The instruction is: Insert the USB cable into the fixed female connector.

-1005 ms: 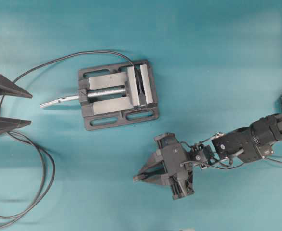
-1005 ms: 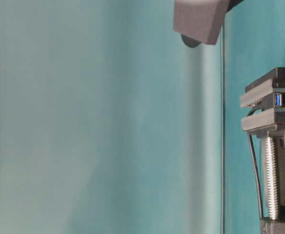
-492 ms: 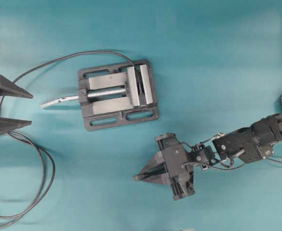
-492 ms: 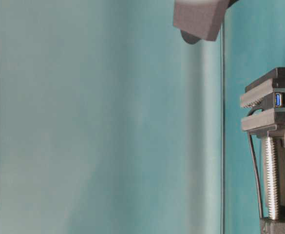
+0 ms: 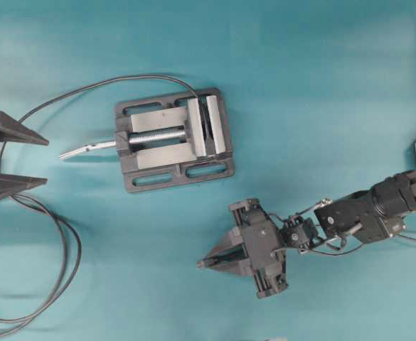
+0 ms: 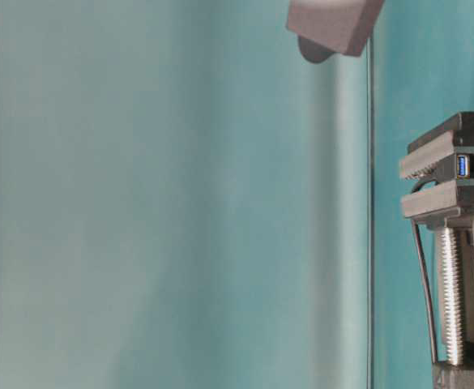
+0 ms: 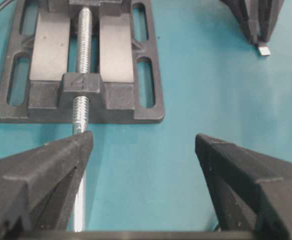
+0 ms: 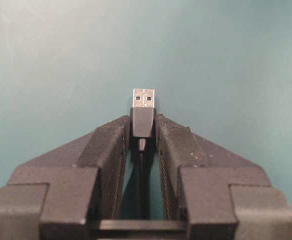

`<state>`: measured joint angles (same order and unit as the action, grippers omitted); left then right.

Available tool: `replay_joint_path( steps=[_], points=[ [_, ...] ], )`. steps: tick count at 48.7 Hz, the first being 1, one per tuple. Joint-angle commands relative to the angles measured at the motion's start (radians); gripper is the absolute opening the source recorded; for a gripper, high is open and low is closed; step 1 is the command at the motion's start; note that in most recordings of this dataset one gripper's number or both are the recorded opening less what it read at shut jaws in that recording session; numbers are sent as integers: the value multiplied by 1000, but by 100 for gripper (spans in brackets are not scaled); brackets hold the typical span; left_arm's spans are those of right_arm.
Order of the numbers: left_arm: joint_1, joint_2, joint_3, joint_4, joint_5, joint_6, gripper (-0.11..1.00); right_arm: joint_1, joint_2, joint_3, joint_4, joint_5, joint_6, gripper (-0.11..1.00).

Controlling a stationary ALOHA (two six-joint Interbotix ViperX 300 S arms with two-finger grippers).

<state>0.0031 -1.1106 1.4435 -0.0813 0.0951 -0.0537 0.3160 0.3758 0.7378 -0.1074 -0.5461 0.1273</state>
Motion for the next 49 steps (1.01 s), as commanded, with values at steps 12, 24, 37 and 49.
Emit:
replay_joint_path(
  steps=[12, 24, 37, 49],
  points=[
    [-2, 8, 95, 2, -206, -15, 99, 14, -23, -34, 46, -51, 5, 21],
    [-2, 5, 114, 5, -241, -15, 99, 14, -23, -38, 103, -35, 2, 21],
    [-2, 5, 114, 5, -241, -15, 99, 14, -23, -44, 219, -38, -35, 21],
    [-2, 5, 114, 5, -241, -15, 99, 38, -23, -46, 439, -67, -230, 21]
  ],
)
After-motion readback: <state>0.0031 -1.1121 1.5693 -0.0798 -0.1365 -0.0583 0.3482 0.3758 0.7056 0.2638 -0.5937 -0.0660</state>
